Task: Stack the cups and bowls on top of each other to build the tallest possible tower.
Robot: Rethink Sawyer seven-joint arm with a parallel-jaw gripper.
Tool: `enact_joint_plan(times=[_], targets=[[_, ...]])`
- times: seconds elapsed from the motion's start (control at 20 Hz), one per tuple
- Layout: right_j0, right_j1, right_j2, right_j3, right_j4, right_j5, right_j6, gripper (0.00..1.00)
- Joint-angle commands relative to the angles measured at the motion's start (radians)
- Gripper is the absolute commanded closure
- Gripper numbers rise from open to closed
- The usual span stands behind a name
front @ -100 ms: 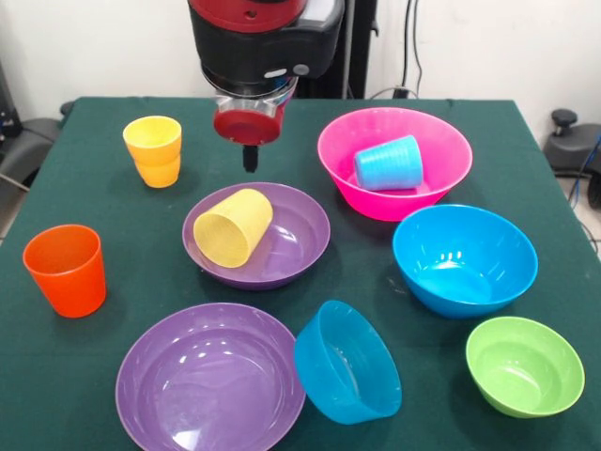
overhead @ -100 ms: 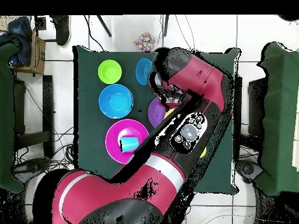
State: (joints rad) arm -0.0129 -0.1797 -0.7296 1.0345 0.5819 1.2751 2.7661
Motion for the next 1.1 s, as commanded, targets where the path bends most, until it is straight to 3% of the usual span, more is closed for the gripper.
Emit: enact_joint_plan(times=[0.05, 0.1, 0.65, 1.1], targets=[[-0.009, 0.069, 0.128, 0.089, 0.011, -0.131, 0.192, 0.00], [-0.007, 0.066, 0.126, 0.099, -0.004, -0.196, 0.159, 0.00], [-0.041, 0.092, 0.157, 0.074, -0.016, -0.416, 0.077, 0.00], [-0.043, 0.131, 0.136, 0.030, -0.012, -0.330, 0.139, 0.00]])
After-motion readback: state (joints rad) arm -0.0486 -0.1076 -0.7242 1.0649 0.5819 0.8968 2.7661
